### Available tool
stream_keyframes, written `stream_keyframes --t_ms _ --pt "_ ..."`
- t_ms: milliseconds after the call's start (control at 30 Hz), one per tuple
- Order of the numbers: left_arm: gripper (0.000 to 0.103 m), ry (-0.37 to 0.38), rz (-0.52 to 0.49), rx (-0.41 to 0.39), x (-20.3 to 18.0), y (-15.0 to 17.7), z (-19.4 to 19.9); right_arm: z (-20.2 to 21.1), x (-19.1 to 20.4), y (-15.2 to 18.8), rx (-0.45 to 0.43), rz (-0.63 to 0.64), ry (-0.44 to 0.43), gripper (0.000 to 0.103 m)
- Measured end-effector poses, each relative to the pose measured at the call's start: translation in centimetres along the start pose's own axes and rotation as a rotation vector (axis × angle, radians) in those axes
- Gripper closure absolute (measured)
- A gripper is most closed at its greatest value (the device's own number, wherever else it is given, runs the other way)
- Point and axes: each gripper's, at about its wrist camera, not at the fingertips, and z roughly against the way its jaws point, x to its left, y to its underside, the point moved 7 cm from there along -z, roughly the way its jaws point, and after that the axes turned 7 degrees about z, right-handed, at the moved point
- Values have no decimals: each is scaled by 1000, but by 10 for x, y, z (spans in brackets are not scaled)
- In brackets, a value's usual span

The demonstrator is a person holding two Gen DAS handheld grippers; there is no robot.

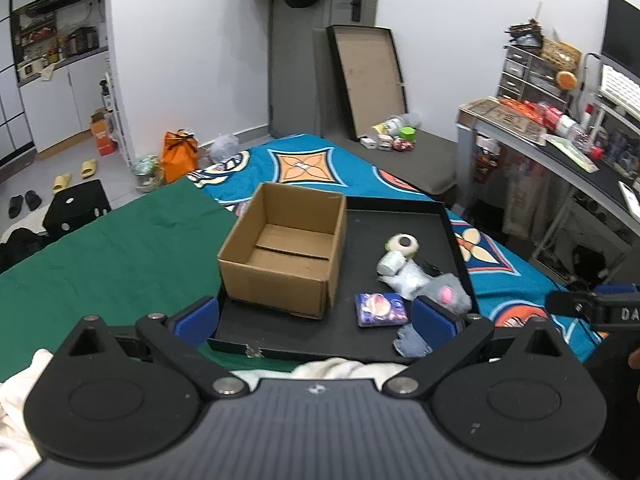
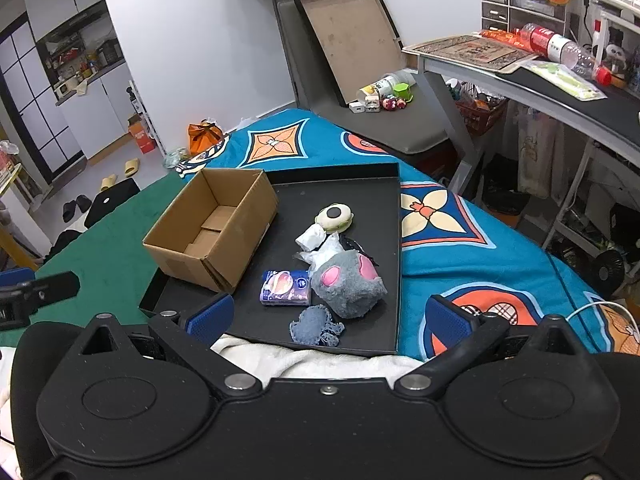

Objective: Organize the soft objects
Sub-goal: 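Reach the right tool down to the grey plush and close on it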

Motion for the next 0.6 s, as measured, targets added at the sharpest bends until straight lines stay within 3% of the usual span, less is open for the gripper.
stream_keyframes --t_ms 600 --pt "1 -89 56 14 39 -19 -53 -58 -25 2 32 -70 7 0"
